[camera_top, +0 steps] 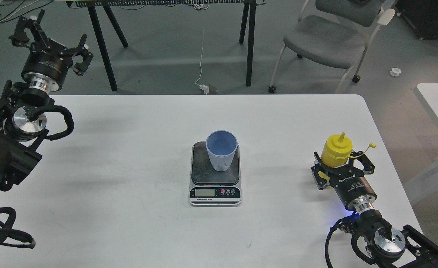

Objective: Pour seasoning into cup on scale with both arms
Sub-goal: 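Reach the right gripper to the yellow squeeze bottle and grasp it, then lift the yellow bottle with the right gripper and invert it over the cup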

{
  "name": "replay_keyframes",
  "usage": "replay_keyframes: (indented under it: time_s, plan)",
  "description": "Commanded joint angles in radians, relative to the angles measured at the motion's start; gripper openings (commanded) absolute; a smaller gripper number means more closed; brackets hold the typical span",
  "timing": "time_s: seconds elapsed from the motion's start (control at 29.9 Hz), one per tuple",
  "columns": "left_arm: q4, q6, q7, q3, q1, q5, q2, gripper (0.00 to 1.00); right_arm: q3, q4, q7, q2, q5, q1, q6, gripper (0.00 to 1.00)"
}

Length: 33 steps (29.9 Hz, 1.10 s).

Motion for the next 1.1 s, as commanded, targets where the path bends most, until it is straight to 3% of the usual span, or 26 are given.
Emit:
replay_keyframes:
  time_s: [0.0, 0.17, 0.33, 0.87, 1.07]
  plan:
    - [0.000, 0.000, -0.001, -0.003, 0.000, -0.001, 0.011, 0.99, 0.007, 0.006, 0.000, -0.004, -0.002, 0.014, 0.000, 0.48]
    - [0.000, 0.000, -0.001, -0.004, 0.000, -0.001, 0.029, 0.99, 0.028, 0.024, 0.004, -0.018, -0.005, 0.034, 0.000, 0.43]
    - [0.000, 0.000, -0.001, -0.012, 0.000, -0.005, 0.029, 0.99, 0.080, 0.076, 0.006, -0.114, -0.095, 0.125, 0.000, 0.43]
    - [0.009, 0.000, -0.003, -0.013, 0.119, -0.009, 0.009, 0.99, 0.088, 0.096, 0.008, -0.124, -0.879, 0.523, 0.000, 0.43]
    - [0.006, 0.000, -0.004, -0.015, 0.156, -0.009, -0.011, 0.99, -0.013, 0.130, 0.008, -0.090, -1.161, 0.630, 0.000, 0.43]
